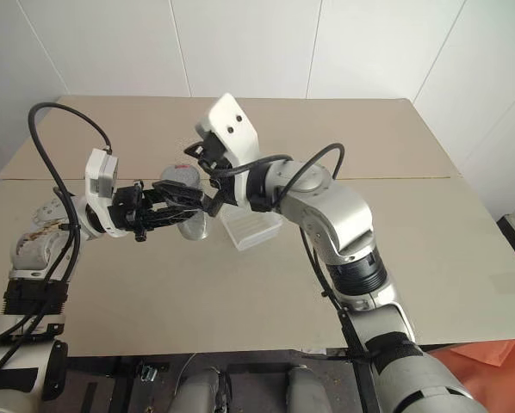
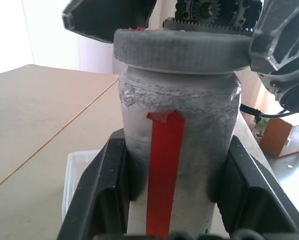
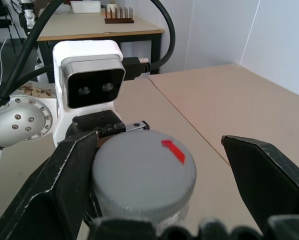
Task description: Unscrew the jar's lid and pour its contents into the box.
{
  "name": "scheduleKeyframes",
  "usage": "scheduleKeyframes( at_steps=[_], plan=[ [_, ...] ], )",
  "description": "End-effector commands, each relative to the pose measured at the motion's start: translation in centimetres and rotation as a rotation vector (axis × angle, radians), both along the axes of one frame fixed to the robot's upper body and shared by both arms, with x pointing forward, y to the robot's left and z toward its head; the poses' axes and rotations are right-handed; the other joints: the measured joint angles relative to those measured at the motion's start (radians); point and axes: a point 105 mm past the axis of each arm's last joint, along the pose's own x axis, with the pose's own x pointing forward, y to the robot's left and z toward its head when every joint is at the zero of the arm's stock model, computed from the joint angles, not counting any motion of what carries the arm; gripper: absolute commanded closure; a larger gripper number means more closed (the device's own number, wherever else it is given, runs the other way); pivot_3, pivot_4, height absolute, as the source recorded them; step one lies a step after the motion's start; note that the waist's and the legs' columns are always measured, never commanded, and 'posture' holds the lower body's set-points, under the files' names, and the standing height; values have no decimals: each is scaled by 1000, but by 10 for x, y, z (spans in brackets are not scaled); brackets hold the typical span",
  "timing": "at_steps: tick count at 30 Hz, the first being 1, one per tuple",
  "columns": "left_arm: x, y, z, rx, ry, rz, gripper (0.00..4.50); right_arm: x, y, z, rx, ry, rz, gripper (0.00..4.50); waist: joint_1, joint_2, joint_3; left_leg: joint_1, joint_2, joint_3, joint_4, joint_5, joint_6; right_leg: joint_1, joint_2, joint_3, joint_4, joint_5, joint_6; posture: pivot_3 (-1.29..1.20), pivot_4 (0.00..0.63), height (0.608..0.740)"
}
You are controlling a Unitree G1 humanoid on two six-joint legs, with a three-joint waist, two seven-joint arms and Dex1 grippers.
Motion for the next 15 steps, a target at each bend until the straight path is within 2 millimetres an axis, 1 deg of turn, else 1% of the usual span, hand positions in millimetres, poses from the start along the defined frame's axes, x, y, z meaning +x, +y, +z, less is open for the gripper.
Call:
scheduleKeyframes(
  at_steps=[1, 15],
  plan=[
    [-6, 4, 13, -4, -59, -11, 2611, 4, -19, 17, 50, -63, -56, 0, 0, 0, 0, 0, 0, 0, 0, 0, 0, 0, 0, 0, 0, 0, 0, 0, 150, 740],
    [-6, 5, 14, 2, -64, -7, 2611, -1, -21, 14, 38, -63, -24, 0, 0, 0, 0, 0, 0, 0, 0, 0, 0, 0, 0, 0, 0, 0, 0, 0, 150, 740]
  ],
)
